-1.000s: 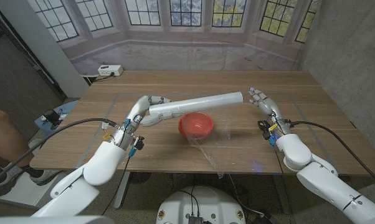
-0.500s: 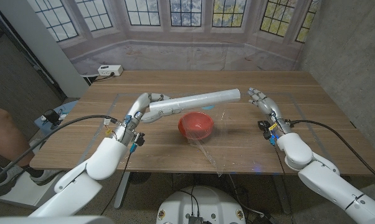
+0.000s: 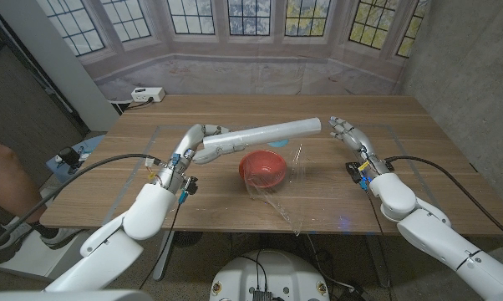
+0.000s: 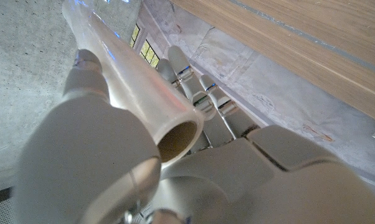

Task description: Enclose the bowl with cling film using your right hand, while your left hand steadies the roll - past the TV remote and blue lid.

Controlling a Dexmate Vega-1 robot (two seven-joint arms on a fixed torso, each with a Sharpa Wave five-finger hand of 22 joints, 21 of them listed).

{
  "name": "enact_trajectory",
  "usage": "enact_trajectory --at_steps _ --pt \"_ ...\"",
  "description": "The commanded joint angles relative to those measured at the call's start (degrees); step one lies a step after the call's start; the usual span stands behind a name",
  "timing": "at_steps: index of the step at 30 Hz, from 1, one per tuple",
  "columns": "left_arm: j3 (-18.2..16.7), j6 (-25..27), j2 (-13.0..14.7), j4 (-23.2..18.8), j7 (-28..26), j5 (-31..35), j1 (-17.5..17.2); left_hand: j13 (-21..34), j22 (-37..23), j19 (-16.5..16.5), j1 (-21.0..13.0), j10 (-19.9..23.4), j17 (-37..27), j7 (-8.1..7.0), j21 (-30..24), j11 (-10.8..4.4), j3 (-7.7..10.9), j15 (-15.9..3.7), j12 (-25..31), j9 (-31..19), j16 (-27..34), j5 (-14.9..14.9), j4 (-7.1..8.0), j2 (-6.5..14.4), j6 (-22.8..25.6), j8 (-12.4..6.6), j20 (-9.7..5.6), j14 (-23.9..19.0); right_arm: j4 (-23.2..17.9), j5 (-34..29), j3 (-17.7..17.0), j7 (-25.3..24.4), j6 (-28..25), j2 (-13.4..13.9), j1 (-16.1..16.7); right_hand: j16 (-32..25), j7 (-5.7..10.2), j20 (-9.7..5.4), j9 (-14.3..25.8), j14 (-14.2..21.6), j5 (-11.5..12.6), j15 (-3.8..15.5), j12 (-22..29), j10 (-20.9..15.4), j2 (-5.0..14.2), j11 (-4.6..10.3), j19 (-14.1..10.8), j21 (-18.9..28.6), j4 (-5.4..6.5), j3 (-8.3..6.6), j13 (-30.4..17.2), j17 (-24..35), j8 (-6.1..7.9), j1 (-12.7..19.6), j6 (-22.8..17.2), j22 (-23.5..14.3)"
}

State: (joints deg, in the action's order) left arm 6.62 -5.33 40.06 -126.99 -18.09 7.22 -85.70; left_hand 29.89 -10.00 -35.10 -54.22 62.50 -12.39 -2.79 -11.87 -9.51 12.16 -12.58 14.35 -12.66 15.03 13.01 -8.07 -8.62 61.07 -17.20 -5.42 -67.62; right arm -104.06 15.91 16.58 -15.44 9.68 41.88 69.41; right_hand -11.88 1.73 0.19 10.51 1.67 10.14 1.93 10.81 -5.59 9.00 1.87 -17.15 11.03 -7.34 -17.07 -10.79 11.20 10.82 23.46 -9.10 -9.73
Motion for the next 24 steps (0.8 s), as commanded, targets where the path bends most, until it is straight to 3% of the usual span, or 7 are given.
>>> enact_trajectory --at_steps 1,14,24 --pt "0.8 4.1 0.0 -1.3 -2.2 1.4 -0.3 0.2 -0.3 0.2 -12.3 0.0 0.0 0.20 0.0 0.02 0.29 0.12 0.0 -0.1 -0.2 0.3 0.00 12.6 -0.3 -0.29 0.08 0.3 2.1 0.3 2.0 2.3 0.9 -0.2 -3.2 -0.2 0.00 -0.11 0.2 0.5 0.1 2.58 0.2 0.4 -0.08 0.10 -0.4 0.2 0.08 0.09 -0.1 0.2 0.19 0.7 0.1 -0.2" --pt "-1.6 6.1 0.8 -1.3 -4.1 1.6 -2.9 0.3 -0.3 0.3 -12.2 -0.1 0.0 0.00 0.0 0.10 0.38 0.12 -0.2 -0.1 -0.4 0.3 0.00 12.7 -0.4 -0.28 0.05 0.6 -0.5 0.2 1.7 1.6 -0.2 1.1 -1.8 -0.3 -0.04 -0.11 0.2 0.6 0.1 2.59 0.2 0.4 -0.08 0.11 -0.4 0.2 0.08 0.09 -0.1 0.2 0.20 0.7 0.1 -0.2" --pt "-2.6 6.2 1.2 0.3 -4.8 2.3 -2.1 0.4 -0.3 0.3 -12.1 -0.3 0.0 0.09 0.0 0.14 0.43 0.07 -0.4 -0.1 -0.5 0.3 -0.04 12.7 -0.5 -0.28 0.00 0.9 -2.5 0.6 1.5 1.3 -1.3 1.6 -0.9 -0.3 0.02 -0.11 0.2 0.6 0.1 2.52 0.2 0.4 -0.08 0.13 -0.5 0.2 0.08 0.09 -0.1 0.2 0.19 0.8 0.2 -0.2"
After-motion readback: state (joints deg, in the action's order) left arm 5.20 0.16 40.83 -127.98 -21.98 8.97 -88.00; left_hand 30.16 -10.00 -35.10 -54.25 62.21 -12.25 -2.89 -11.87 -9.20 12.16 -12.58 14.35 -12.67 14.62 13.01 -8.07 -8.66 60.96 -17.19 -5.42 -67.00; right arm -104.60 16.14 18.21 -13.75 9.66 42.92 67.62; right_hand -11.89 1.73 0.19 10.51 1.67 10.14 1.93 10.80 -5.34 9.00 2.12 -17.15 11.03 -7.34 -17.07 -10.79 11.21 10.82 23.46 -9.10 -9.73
